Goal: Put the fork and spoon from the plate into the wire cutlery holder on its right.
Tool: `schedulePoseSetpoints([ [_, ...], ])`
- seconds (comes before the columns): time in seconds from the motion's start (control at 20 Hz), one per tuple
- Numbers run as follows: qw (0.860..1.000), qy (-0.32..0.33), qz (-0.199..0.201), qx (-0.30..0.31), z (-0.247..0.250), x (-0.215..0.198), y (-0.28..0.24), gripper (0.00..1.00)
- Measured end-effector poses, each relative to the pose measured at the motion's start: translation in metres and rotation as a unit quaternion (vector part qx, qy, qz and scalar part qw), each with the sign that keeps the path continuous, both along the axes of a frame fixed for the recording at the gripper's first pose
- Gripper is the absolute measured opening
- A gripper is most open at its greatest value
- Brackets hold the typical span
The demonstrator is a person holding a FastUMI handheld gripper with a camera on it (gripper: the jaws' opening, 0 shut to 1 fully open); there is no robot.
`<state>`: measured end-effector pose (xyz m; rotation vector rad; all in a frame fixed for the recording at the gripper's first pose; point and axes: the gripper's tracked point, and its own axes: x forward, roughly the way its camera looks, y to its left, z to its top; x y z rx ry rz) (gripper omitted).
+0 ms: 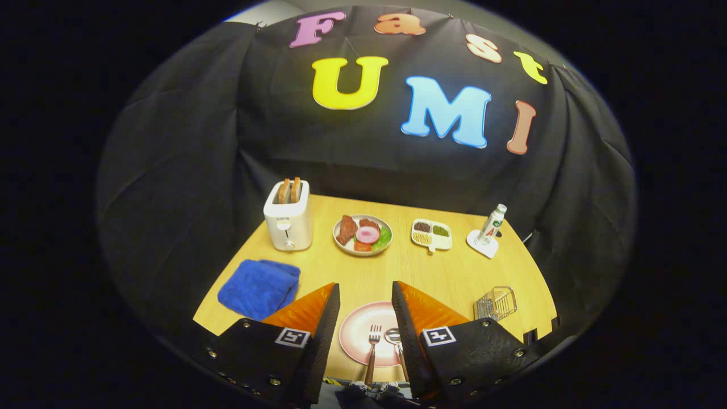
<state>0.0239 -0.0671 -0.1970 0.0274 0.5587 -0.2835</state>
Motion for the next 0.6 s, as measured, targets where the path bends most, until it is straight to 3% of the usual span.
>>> schedulePoseSetpoints([
  [0.25,0.994,0.101,-0.038,0.001,-0.062,-0.011,-0.031,0.58],
  [0.6,0.959,0.278,-0.057,-0.013,-0.147,-0.035,-0.063,0.58],
])
